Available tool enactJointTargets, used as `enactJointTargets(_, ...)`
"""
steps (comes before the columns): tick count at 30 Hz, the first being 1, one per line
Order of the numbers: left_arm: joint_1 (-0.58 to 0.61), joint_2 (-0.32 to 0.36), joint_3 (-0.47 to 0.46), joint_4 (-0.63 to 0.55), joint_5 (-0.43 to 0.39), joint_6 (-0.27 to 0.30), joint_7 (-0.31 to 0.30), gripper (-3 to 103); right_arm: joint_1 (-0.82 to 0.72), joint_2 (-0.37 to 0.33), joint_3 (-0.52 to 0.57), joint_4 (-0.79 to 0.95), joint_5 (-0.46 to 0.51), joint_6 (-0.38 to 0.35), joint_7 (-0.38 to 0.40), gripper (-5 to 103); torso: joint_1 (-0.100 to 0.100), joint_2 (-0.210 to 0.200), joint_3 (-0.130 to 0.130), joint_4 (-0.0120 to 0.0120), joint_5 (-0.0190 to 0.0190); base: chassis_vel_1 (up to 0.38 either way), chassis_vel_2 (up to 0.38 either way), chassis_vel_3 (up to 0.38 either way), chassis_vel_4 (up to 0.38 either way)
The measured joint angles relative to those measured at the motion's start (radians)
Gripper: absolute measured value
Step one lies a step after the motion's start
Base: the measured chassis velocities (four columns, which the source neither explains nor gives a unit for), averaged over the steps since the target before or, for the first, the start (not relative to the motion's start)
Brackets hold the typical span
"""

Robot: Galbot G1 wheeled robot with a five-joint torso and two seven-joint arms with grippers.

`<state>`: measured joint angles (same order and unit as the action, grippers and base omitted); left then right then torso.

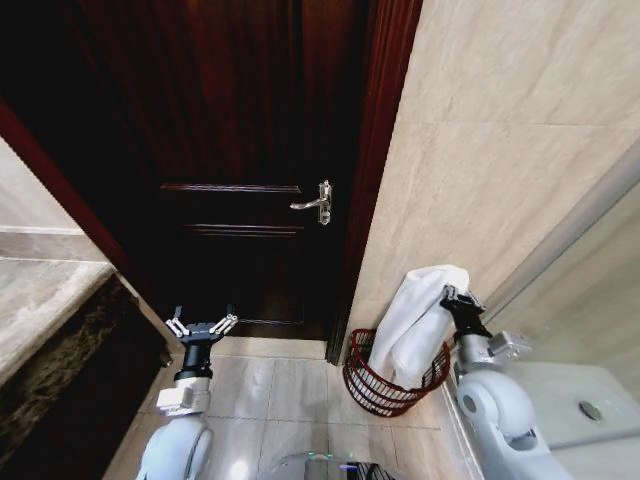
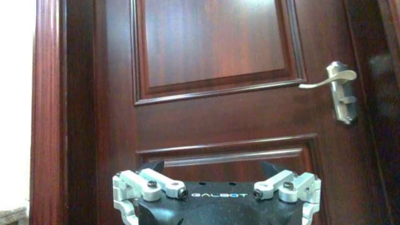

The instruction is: Discard the used towel into the hamper.

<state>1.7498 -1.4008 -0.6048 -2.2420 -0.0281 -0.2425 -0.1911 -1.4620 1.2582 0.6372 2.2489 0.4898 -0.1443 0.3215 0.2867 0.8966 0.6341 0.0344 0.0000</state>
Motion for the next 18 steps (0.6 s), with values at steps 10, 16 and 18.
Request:
enactJointTargets(10,-0.003,-0.003,0.019,0.003,0.014,-0.001,-0.007,100,0.021,-0.016,0.011,-0.072,0.012,0.019,-0.036,5,-0.021,-0.049,-0.026,0.0,0.0001,0.0,0.0,0.0,0.0)
enactJointTargets(16,-0.001,-0.003,0.011,0.0,0.014,-0.002,-0.007,100,0.013,-0.009,0.026,-0.099,0.014,0.038,-0.08,5,-0.031,-0.072,-0.039,0.0,0.0001,0.0,0.0,0.0,0.0)
enactJointTargets(18,-0.002,-0.003,0.009,0.0,0.014,-0.002,-0.007,100,-0.001,-0.003,0.03,-0.1,0.015,0.045,-0.1,5,-0.036,-0.083,-0.046,0.0,0.0,0.0,0.0,0.0,0.0)
